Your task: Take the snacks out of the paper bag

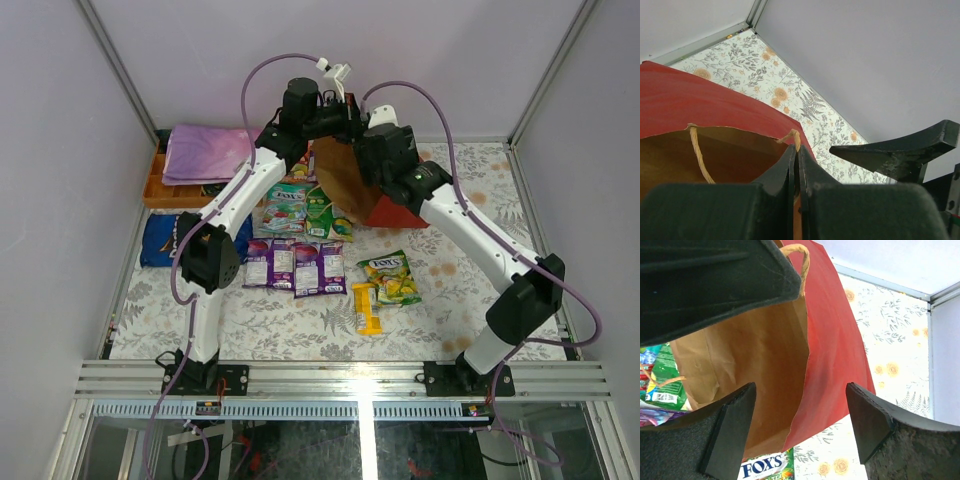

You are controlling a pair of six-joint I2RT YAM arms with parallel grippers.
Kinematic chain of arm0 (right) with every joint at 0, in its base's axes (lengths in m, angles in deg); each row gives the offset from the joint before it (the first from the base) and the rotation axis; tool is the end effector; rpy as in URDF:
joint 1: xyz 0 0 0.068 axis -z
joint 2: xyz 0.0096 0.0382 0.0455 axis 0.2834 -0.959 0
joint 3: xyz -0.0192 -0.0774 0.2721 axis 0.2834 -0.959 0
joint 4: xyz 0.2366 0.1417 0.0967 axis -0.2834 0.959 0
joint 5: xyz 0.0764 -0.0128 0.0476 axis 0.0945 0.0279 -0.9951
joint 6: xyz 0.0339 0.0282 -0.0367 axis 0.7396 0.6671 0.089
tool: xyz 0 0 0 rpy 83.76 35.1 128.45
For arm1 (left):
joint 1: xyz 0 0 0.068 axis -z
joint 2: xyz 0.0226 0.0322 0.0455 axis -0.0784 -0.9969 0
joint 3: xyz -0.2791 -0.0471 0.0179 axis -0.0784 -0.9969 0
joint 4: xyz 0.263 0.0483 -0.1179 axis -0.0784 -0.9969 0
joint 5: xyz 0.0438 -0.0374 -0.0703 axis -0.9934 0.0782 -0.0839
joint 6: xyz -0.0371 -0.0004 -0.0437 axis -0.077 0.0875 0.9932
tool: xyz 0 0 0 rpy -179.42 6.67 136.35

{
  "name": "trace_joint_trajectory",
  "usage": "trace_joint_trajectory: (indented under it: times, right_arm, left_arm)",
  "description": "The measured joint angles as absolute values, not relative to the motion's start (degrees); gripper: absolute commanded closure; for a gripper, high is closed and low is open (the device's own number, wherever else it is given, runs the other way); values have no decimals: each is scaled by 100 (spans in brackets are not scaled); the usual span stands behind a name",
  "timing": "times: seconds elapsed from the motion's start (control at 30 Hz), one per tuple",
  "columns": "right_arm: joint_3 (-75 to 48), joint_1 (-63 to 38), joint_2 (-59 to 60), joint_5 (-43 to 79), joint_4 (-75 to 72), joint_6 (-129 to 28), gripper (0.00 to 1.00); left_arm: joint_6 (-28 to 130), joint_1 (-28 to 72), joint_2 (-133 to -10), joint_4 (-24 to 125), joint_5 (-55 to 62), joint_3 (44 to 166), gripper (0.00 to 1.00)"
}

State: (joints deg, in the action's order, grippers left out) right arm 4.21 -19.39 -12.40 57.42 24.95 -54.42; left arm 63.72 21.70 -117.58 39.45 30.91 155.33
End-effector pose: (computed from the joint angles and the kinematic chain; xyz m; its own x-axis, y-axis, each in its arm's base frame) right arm 0.3476 0.2247 0.3955 -0.3792 -0.2237 -0.8979 -0.0984 0.9746 -0.2012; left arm 0.4789 -0.2620 0.3987 -0.4797 -0.1432 -0.8657 0.7434 0.4577 -0.4877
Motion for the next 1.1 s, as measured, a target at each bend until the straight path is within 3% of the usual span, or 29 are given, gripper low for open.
trace_joint_trajectory:
  times: [0.37, 0.7, 0.77, 1.03, 1.07, 1.1]
  right_arm:
    - [268, -1922, -1707, 6398, 2274, -5798, 33]
    - [268, -1677, -1946, 6658, 2220, -6045, 94]
    - [268, -1644, -1950, 6688, 2185, -6086, 100]
    - [276, -1410, -1948, 6568, 2119, -6080, 100]
    - [276, -1331, -1948, 6494, 2119, -6051, 100]
    - [276, -1240, -1948, 6435, 2119, -6012, 100]
  left_arm:
    - [6304, 2071, -11741, 3941, 3081, 15400, 100]
    - [6241, 2036, -11739, 3936, 3091, 15236, 89]
    - [6237, 2017, -11739, 3936, 3094, 15236, 85]
    - [6202, 1929, -11699, 3932, 3094, 15234, 53]
    - [6184, 1916, -11669, 3927, 3094, 15234, 34]
    - [6184, 1896, -11631, 3927, 3091, 15234, 24]
